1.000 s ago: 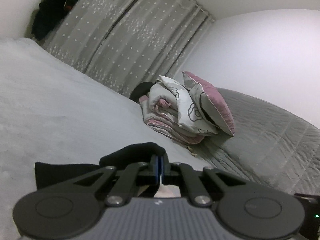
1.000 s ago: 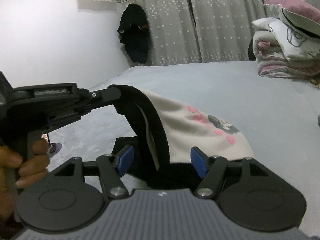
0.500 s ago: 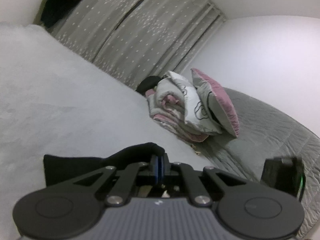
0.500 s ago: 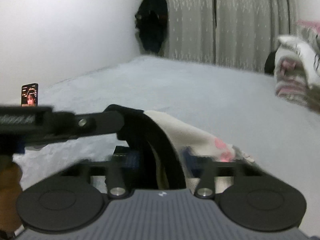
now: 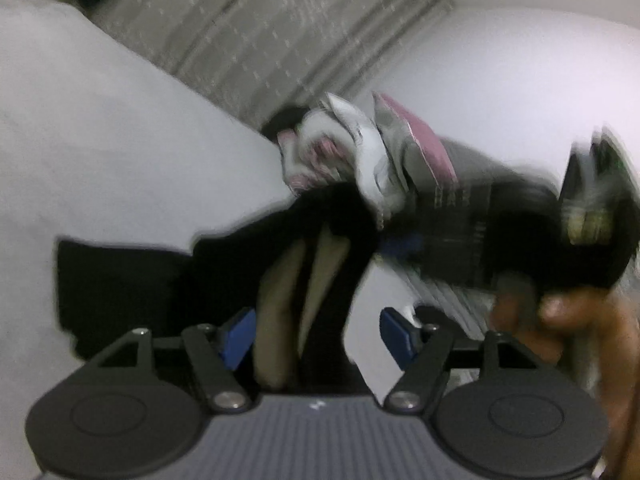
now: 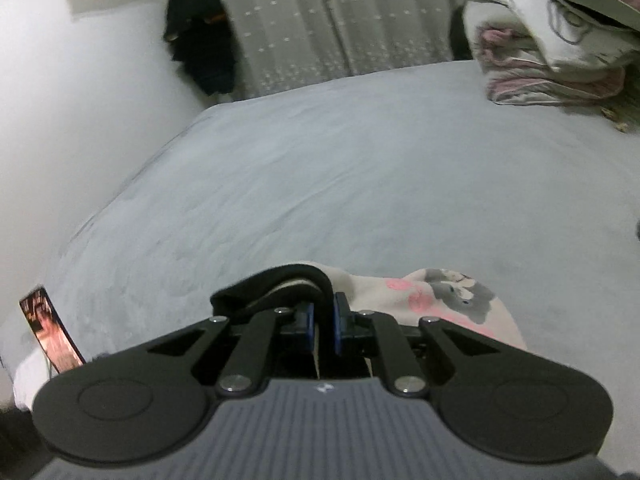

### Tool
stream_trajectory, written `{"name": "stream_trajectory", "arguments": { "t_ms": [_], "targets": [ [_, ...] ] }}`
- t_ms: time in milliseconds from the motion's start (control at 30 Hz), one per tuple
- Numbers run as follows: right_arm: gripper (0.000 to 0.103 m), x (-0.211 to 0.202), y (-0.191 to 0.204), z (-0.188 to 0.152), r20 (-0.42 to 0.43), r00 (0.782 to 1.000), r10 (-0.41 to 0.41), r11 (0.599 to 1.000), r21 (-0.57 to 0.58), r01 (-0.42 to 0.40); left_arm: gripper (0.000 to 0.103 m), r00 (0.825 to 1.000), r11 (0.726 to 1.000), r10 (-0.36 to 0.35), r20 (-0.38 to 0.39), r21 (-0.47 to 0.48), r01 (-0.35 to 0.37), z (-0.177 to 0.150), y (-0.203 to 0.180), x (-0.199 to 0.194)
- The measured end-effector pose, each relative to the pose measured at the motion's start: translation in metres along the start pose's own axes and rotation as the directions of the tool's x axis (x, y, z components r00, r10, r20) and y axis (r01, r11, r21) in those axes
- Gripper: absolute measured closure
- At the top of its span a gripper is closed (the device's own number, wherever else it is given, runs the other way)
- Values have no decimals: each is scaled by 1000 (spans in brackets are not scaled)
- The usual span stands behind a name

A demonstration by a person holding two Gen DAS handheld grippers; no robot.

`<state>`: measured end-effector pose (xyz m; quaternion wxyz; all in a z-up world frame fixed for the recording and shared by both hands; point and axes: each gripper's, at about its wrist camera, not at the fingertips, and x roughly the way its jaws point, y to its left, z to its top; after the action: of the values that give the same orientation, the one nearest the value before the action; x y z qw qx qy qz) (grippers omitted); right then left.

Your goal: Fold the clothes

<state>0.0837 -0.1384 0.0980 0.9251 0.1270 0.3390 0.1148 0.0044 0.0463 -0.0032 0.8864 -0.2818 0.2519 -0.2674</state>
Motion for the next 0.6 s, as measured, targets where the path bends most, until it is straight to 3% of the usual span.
{"name": "stream_trajectory", "arguments": {
  "t_ms": [133,233,267,300,333,367,600],
  "targets": [
    [92,-7,2,3,-22,1000,-16,997,72,18,33,998,997,33,-56,66,-29,-20,-15,27],
    [92,-18,0,2,-30,999,-12,990,139,16,36,995,997,57,-78,58,-53,-32,-17,47],
    [92,-22,-1,2,-31,999,-9,987,162,14,44,994,998,54,-95,36,-51,-37,-14,54],
    [92,-25,-3,2,-28,1000,-7,982,187,12,72,992,999,50,-113,14,-49,-42,-12,60],
    [92,-29,-5,3,-24,1000,-5,978,209,10,92,994,998,60,-92,18,-59,-40,-15,53],
    [92,-33,-7,3,-19,1000,-5,974,228,9,101,995,997,71,-69,23,-70,-37,-18,45],
    [92,-73,-32,5,32,999,32,909,414,-43,101,985,988,144,92,49,-149,-17,-41,-9]
  ]
}}
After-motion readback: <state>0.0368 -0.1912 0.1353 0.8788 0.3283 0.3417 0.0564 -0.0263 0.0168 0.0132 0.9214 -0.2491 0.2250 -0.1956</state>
